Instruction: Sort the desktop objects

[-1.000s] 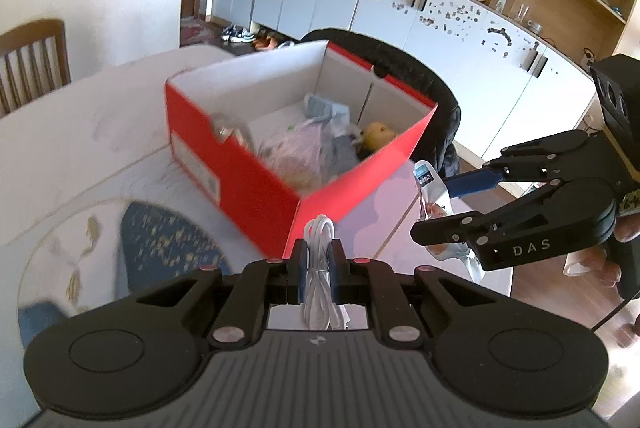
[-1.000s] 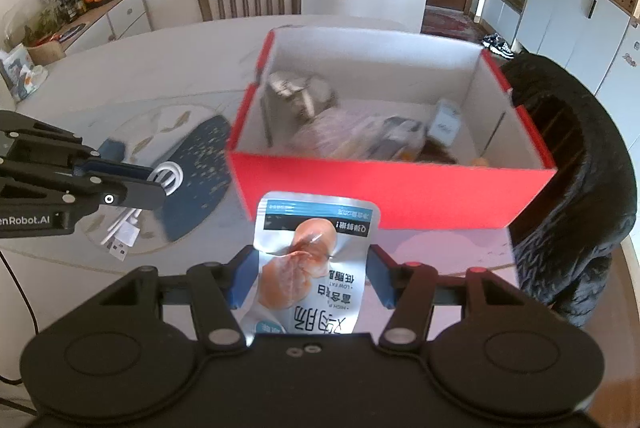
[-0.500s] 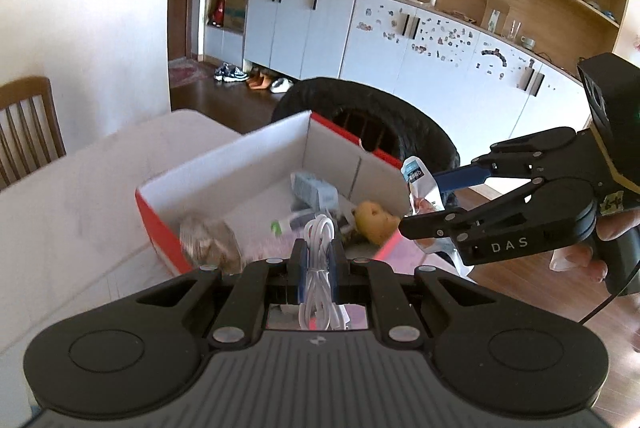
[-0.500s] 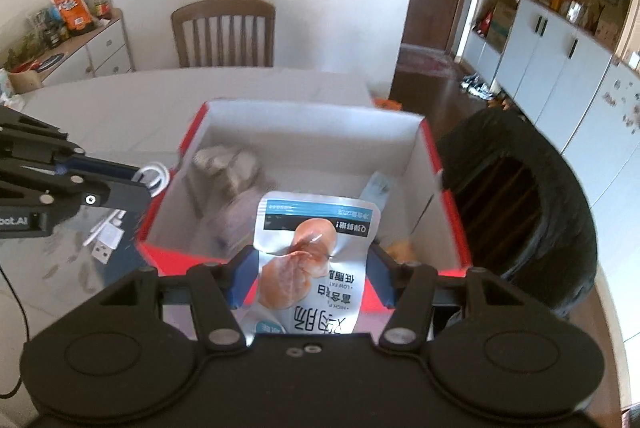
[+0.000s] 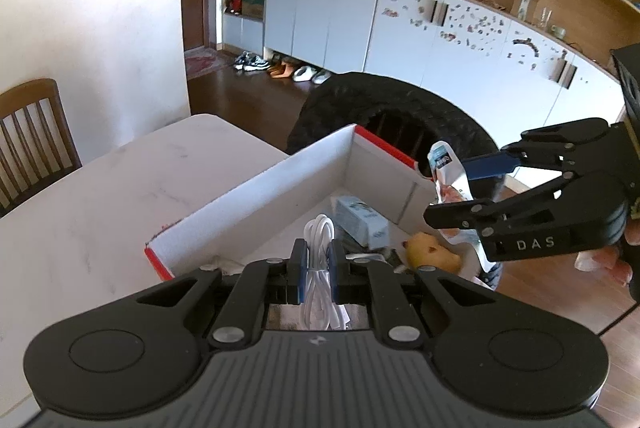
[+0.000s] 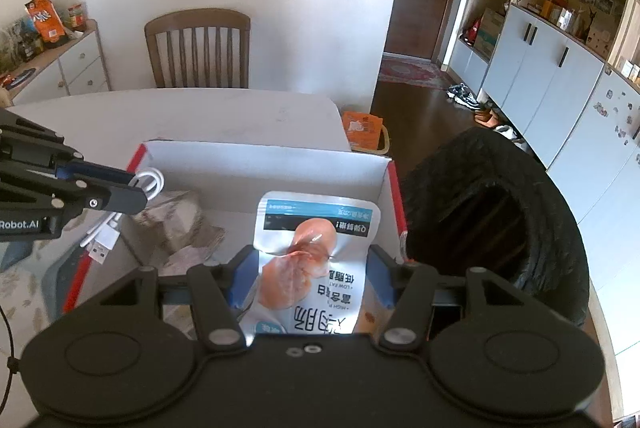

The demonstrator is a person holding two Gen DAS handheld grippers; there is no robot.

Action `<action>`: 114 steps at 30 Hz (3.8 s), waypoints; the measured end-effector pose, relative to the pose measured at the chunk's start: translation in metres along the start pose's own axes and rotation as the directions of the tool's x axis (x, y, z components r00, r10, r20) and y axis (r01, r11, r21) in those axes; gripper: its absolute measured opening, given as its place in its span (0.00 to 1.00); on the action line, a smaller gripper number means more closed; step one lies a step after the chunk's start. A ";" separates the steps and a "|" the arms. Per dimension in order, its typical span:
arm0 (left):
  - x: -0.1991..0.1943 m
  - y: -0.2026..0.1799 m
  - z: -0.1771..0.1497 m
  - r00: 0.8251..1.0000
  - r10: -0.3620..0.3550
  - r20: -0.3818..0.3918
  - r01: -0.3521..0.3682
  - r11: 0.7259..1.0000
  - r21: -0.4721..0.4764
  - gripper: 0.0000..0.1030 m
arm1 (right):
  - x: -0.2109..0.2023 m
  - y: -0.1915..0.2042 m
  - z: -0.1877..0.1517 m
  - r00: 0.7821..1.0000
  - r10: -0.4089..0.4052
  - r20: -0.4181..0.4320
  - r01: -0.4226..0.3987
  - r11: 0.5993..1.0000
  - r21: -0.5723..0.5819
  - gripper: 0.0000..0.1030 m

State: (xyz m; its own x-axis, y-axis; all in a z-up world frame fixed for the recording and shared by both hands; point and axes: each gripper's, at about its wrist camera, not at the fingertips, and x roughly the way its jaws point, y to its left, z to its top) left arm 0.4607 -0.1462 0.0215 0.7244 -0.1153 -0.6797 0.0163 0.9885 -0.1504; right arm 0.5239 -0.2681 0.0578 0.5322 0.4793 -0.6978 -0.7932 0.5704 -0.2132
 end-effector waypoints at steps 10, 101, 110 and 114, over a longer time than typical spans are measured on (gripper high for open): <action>0.052 0.005 0.014 0.999 0.010 -0.051 -0.009 1.000 0.015 0.10 | 0.040 0.001 0.003 1.000 0.005 -0.026 -0.005 1.000 0.004 0.56; -0.044 -0.021 -0.038 0.997 0.020 -0.071 -0.026 0.996 -0.081 0.19 | -0.034 0.016 -0.031 0.982 0.174 -0.070 -0.176 0.984 -0.021 0.73; -0.066 -0.026 -0.060 0.996 0.057 -0.068 -0.064 0.991 -0.117 0.43 | -0.053 0.026 -0.039 0.988 0.150 -0.039 -0.152 0.987 -0.059 0.76; -0.076 -0.028 -0.068 0.997 0.067 -0.045 -0.073 0.989 -0.127 0.78 | -0.059 0.027 -0.041 0.990 0.139 -0.022 -0.140 0.989 -0.047 0.77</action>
State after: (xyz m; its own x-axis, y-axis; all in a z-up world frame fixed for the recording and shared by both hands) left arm 0.3583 -0.1714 0.0278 0.6921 -0.0528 -0.7198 -0.1243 0.9737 -0.1909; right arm 0.4586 -0.3087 0.0650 0.4098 0.5395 -0.7356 -0.8731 0.4655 -0.1451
